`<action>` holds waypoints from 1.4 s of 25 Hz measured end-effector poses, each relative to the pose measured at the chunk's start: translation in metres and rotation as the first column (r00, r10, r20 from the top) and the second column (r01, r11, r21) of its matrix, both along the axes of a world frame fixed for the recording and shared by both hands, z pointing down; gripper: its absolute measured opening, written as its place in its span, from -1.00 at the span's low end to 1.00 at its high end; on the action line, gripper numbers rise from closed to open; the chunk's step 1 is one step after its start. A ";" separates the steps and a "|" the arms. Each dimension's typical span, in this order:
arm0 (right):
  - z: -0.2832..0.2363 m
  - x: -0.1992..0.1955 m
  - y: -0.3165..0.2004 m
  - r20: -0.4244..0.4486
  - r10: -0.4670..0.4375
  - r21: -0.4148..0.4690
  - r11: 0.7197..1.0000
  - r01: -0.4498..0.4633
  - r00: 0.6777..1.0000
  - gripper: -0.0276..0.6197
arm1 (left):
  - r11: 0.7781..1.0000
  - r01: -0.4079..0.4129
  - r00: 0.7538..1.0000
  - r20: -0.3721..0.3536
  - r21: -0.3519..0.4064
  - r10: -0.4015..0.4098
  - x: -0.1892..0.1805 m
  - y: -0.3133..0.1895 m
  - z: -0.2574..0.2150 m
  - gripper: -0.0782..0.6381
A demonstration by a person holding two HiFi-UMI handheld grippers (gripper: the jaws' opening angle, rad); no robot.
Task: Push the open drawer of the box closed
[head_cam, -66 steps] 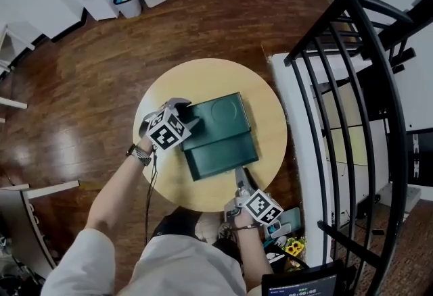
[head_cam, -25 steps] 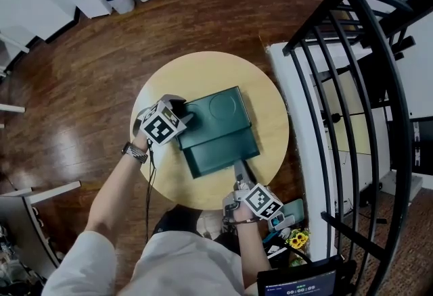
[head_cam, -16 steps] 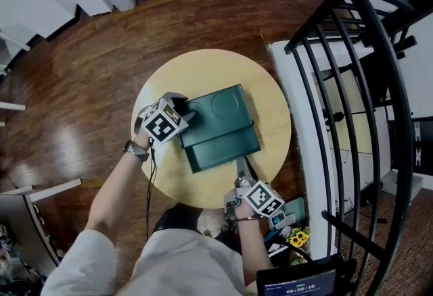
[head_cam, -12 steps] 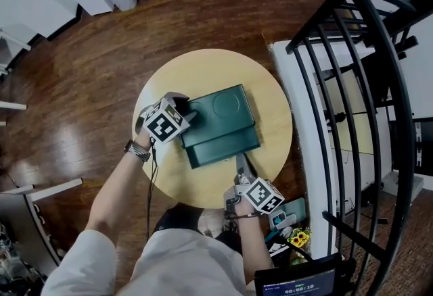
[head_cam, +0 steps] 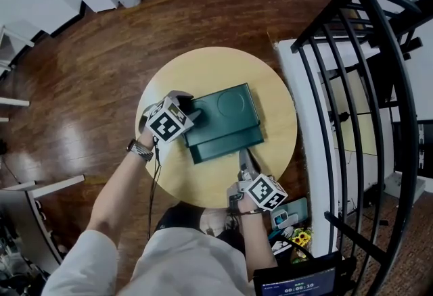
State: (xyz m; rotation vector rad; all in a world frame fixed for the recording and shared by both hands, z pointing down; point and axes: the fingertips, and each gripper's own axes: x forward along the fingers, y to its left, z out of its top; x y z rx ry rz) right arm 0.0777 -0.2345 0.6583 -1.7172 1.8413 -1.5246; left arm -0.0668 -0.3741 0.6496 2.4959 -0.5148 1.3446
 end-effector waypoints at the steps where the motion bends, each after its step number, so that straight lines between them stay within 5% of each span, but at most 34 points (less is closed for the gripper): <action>1: 0.000 0.000 -0.001 0.003 0.000 0.005 1.000 0.000 1.000 -0.75 | 1.000 0.001 1.000 -0.001 -0.001 -0.001 0.000 0.000 0.000 -0.28; 25: -0.005 -0.012 -0.034 0.041 -0.006 0.056 0.998 0.004 0.999 -0.75 | 1.000 -0.002 1.000 -0.030 0.011 0.002 -0.002 -0.001 -0.003 -0.28; 35: 0.015 -0.011 -0.022 0.034 -0.005 0.001 1.000 0.005 0.999 -0.75 | 1.000 0.000 1.000 -0.022 0.008 0.000 -0.004 0.000 -0.003 -0.28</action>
